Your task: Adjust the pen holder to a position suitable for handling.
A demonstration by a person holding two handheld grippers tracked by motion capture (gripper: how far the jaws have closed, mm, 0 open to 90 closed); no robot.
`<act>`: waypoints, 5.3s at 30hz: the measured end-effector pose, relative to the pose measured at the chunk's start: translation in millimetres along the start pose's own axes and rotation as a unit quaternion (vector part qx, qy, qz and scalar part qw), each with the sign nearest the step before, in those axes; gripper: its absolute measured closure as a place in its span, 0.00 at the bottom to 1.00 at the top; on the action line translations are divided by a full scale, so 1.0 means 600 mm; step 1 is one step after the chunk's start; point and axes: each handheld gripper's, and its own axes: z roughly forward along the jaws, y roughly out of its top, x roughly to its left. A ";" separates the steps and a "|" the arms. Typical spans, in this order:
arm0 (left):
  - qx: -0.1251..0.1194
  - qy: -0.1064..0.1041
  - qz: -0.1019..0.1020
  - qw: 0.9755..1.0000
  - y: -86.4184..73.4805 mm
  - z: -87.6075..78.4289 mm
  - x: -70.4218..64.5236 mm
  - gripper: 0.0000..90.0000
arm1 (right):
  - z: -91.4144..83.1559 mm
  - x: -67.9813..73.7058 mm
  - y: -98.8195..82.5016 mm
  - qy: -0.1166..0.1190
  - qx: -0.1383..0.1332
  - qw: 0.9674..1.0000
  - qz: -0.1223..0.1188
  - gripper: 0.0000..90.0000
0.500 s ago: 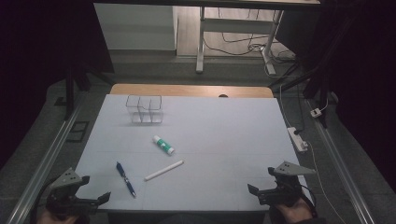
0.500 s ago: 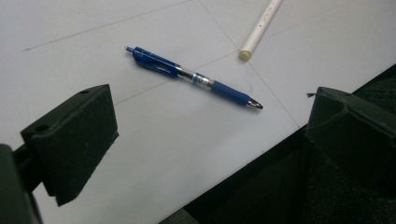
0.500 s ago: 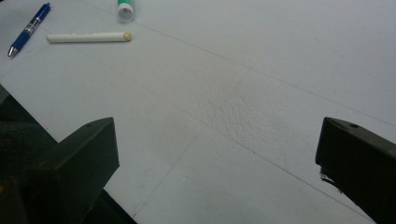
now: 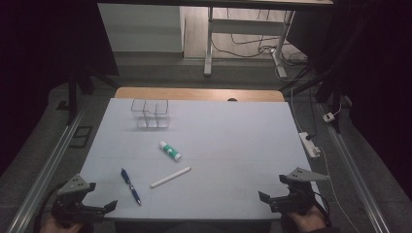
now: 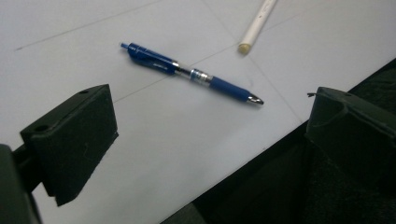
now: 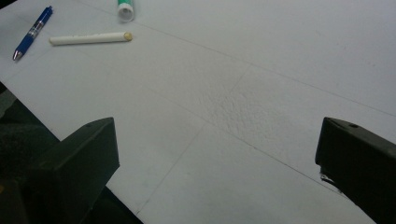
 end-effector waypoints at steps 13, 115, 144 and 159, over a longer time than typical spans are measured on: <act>0.001 -0.009 -0.010 1.000 0.000 0.000 0.005 0.00 | 0.004 0.002 0.001 0.008 0.011 1.000 -0.012 0.00; -0.008 -0.096 0.126 0.987 0.328 0.197 0.124 0.00 | 0.014 -0.003 0.003 0.042 0.040 0.998 -0.009 0.00; 0.064 -0.091 0.215 0.970 0.448 0.255 0.187 0.25 | 0.013 -0.007 0.003 0.054 0.039 0.998 -0.001 0.00; 0.126 -0.067 0.262 0.955 0.458 0.286 0.199 0.62 | 0.012 -0.009 0.002 0.057 0.039 0.998 0.004 0.00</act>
